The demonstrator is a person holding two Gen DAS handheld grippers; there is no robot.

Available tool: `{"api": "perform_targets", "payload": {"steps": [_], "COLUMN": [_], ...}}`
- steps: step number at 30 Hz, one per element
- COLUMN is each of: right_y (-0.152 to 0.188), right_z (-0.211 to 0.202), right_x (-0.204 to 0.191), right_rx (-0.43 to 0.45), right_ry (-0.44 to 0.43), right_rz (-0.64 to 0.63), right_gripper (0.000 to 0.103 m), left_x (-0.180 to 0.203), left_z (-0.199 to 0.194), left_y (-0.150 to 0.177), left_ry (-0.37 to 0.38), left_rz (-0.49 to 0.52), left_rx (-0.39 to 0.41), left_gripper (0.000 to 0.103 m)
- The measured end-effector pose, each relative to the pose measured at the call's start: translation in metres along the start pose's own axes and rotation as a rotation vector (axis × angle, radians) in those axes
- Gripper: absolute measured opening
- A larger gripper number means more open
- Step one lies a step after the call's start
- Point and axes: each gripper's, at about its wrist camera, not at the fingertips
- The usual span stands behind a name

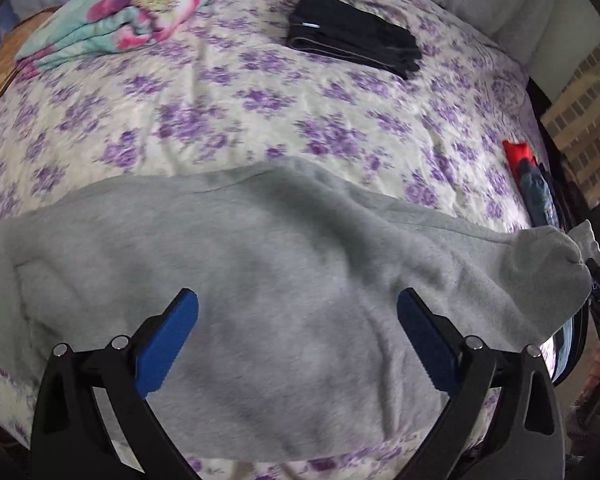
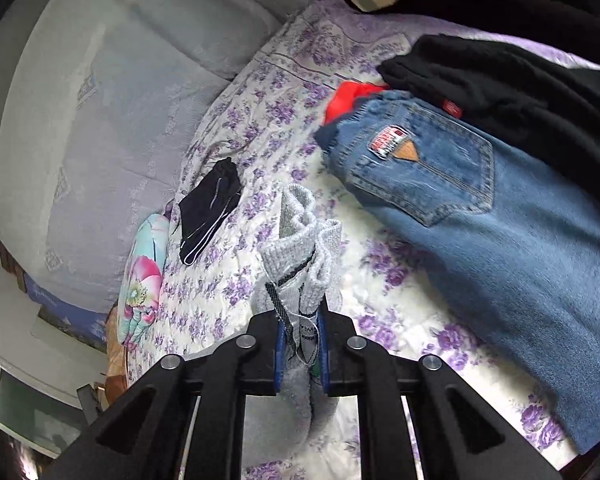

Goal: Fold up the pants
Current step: 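Grasp the ribbed grey cuff with the right gripper and lift it, then fold the held cuff over onto the sweatpants bundle with the right gripper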

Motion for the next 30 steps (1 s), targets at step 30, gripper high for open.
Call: {"api": "perform_targets", "payload": {"steps": [30], "right_y": [0.213], "right_z": [0.08], "right_x": [-0.243], "right_rx": [-0.168], "right_ry": [-0.057], "right_rz": [-1.175], "right_gripper": [0.013], "left_x": [-0.16], "left_z": [-0.084], "left_y": [0.089], "left_ry": [0.045], "left_rz": [-0.4], "left_rx": [0.029], "left_gripper": [0.098]}}
Point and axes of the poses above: each gripper's, at about its wrist camera, not at the fingertips, and z roughly the way its jaws point, x to its right, y to its underside, and after that the axes turned 12 degrees about y, right-handed
